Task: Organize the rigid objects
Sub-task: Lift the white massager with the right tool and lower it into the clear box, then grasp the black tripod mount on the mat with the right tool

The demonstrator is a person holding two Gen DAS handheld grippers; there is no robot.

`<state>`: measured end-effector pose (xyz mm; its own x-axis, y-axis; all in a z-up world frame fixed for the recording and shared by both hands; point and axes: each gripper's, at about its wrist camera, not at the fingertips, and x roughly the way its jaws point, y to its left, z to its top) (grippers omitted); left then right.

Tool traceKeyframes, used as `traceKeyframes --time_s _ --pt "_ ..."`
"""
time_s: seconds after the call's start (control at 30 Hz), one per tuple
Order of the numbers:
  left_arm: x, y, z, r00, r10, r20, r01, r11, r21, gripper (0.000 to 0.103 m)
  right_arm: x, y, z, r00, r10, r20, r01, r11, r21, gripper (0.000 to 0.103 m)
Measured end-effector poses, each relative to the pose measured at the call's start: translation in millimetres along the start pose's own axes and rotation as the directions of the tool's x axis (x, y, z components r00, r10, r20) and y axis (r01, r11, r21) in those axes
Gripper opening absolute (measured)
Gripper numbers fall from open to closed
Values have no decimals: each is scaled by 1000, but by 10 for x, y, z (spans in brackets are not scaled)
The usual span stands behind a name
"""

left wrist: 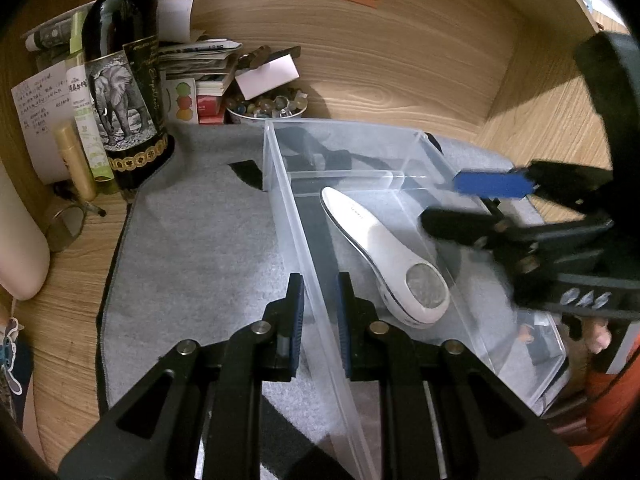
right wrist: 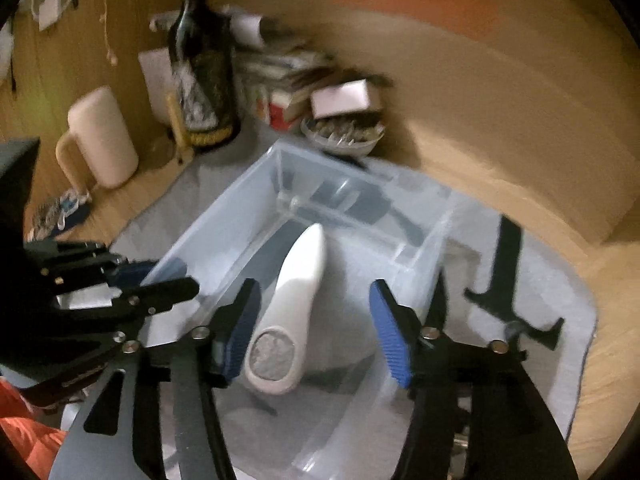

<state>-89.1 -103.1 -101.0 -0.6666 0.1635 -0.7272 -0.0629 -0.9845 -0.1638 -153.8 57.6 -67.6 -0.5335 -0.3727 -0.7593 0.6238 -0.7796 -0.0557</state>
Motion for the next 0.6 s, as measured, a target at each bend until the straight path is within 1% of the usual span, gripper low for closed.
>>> traceKeyframes --time_s 0.07,0.17,0.2,0.33,0.43,0.6 --pt "0 5 2 1000 -2 0 2 1000 -1 16 -111 -85 -2 999 -33 36 32 999 19 70" --pt "0 4 3 1000 -2 0 2 1000 0 16 -248 -236 -2 995 -79 69 75 996 51 72" --pt "0 5 2 1000 -1 -1 1 1000 1 16 -298 -311 -10 992 -98 79 93 993 68 73" --pt "1 4 2 1000 8 -2 -8 1000 4 16 -477 -672 -65 977 -181 111 164 976 146 78" --pt "1 -9 -1 1000 21 -3 -21 1000 9 16 -531 -938 -131 968 -229 102 205 959 197 78" --pt "5 -30 9 999 36 -8 -36 999 9 16 -427 -1313 -275 960 -279 38 259 929 263 78"
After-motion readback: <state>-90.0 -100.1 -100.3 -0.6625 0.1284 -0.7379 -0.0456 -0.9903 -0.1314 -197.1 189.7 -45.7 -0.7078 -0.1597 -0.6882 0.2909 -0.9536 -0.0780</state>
